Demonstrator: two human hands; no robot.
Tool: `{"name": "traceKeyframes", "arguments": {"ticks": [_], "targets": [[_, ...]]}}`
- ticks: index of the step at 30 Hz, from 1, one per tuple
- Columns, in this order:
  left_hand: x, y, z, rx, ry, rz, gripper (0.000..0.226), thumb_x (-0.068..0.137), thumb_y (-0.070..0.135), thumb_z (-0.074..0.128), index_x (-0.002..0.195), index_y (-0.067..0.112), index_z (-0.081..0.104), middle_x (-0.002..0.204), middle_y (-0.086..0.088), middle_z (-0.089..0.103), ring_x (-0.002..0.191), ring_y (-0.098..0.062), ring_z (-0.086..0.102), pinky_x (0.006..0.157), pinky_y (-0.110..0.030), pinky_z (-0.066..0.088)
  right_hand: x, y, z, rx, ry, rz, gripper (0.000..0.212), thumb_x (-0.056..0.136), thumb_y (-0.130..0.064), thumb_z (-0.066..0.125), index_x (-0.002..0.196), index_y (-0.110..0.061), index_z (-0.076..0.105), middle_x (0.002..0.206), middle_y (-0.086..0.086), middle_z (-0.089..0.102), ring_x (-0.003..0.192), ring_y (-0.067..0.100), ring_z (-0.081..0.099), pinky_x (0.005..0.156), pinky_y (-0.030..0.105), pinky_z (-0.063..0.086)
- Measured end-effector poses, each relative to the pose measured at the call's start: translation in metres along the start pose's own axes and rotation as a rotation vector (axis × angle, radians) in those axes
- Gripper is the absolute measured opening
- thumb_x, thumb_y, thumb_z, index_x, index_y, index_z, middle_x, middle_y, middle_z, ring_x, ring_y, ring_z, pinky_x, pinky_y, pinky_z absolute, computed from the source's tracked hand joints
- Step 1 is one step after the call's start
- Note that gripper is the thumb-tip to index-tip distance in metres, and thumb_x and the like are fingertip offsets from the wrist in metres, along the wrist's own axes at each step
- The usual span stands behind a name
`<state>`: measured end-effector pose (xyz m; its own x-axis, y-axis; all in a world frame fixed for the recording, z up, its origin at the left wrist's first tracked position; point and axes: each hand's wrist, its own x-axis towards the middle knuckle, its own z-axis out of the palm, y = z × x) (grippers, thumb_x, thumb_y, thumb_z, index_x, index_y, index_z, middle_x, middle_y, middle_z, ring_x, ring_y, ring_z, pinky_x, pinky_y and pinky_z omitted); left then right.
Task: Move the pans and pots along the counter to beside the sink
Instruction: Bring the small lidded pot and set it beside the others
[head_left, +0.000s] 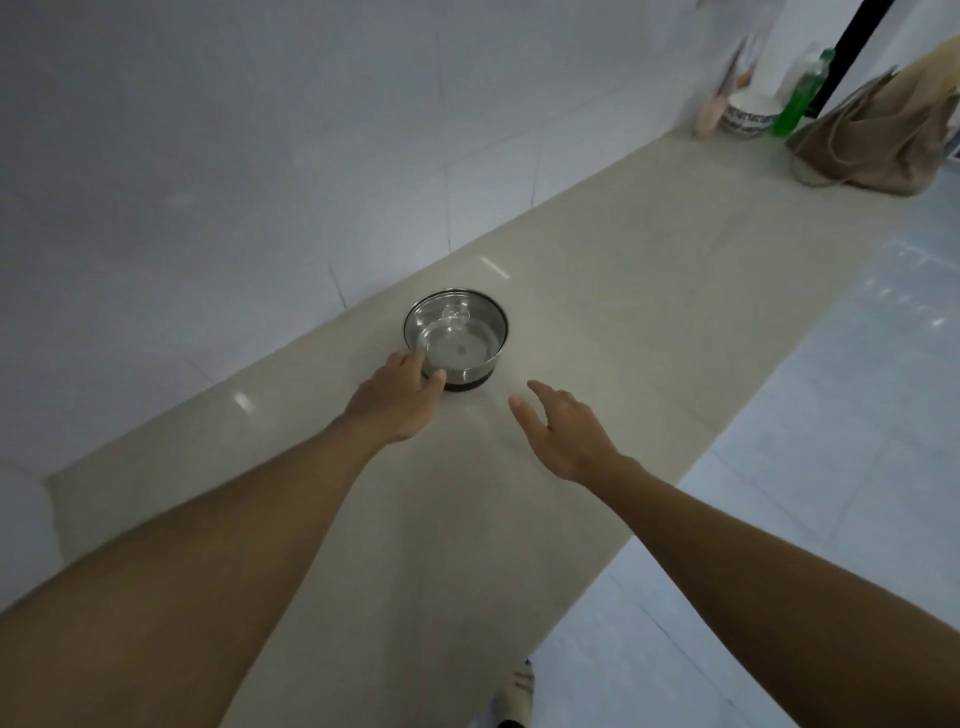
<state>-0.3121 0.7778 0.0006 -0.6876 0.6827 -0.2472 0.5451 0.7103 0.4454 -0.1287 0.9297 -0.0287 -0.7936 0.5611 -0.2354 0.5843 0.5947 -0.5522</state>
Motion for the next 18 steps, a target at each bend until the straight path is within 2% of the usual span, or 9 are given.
{"name": "traceKeyframes", "arguments": {"ticks": [8,13,16,18], "targets": [[0.060,-0.012,0.015,-0.122,0.091,-0.070,0.047,0.100,0.039,0.039,0.141,0.015,0.041,0.146,-0.013,0.038,0.131,-0.032,0.045,0.108,-0.045,0.039,0.081,-0.005,0.002,0.034,-0.050,-0.073,0.072,0.105,-0.055,0.035,0.161,-0.013,0.020,0.163,0.013,0.036,0.149,0.031,0.035,0.121,0.049,0.027],[0.084,-0.013,0.028,-0.180,0.086,-0.097,0.049,0.099,0.028,0.048,0.146,0.015,0.038,0.143,-0.017,0.038,0.130,-0.033,0.044,0.105,-0.036,0.037,0.122,-0.017,0.005,0.117,-0.051,-0.112,0.075,0.105,-0.054,0.035,0.163,-0.013,0.010,0.170,0.011,0.017,0.155,0.028,0.022,0.124,0.047,0.023],[0.085,-0.014,0.032,-0.198,0.107,-0.077,0.054,0.094,0.019,0.055,0.146,0.017,0.038,0.142,-0.018,0.036,0.129,-0.033,0.043,0.105,-0.035,0.040,0.134,-0.018,0.013,0.085,-0.068,-0.089,0.068,0.107,-0.046,0.035,0.160,-0.006,0.019,0.170,0.015,0.014,0.153,0.033,0.024,0.120,0.043,0.025],[0.083,-0.014,0.033,-0.208,0.134,-0.061,0.055,0.093,0.014,0.057,0.145,0.015,0.041,0.141,-0.019,0.037,0.130,-0.031,0.042,0.103,-0.030,0.036,0.134,-0.017,0.018,0.063,-0.001,-0.100,0.058,0.107,-0.039,0.041,0.151,-0.001,0.036,0.163,0.018,0.029,0.144,0.037,0.038,0.113,0.044,0.035]]}}
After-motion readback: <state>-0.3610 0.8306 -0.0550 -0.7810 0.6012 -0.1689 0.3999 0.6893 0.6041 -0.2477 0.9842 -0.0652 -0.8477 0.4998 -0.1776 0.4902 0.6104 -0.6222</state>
